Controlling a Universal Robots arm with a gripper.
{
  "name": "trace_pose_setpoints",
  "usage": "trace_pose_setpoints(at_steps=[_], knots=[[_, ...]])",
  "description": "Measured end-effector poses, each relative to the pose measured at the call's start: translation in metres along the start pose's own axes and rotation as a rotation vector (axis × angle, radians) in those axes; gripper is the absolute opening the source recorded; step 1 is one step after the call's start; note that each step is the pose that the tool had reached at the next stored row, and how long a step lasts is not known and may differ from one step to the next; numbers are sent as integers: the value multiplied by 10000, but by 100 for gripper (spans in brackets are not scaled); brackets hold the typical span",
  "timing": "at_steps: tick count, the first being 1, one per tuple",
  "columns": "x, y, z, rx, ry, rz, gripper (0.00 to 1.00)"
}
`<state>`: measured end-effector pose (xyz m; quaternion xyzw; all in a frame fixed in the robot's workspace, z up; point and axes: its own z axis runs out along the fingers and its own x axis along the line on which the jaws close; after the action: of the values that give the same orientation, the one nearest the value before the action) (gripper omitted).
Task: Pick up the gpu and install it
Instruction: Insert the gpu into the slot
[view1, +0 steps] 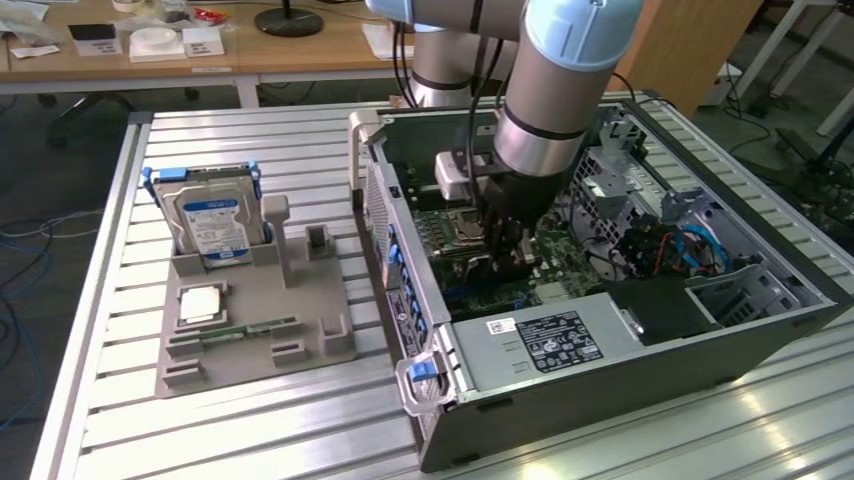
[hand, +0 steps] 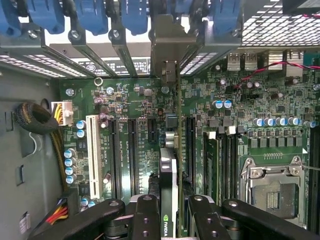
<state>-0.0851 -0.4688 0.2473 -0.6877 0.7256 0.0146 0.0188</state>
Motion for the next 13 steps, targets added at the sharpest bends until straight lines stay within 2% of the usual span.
trace_pose_setpoints(at_steps=[13], knots=[[3,1,51,-1,5,0,27]])
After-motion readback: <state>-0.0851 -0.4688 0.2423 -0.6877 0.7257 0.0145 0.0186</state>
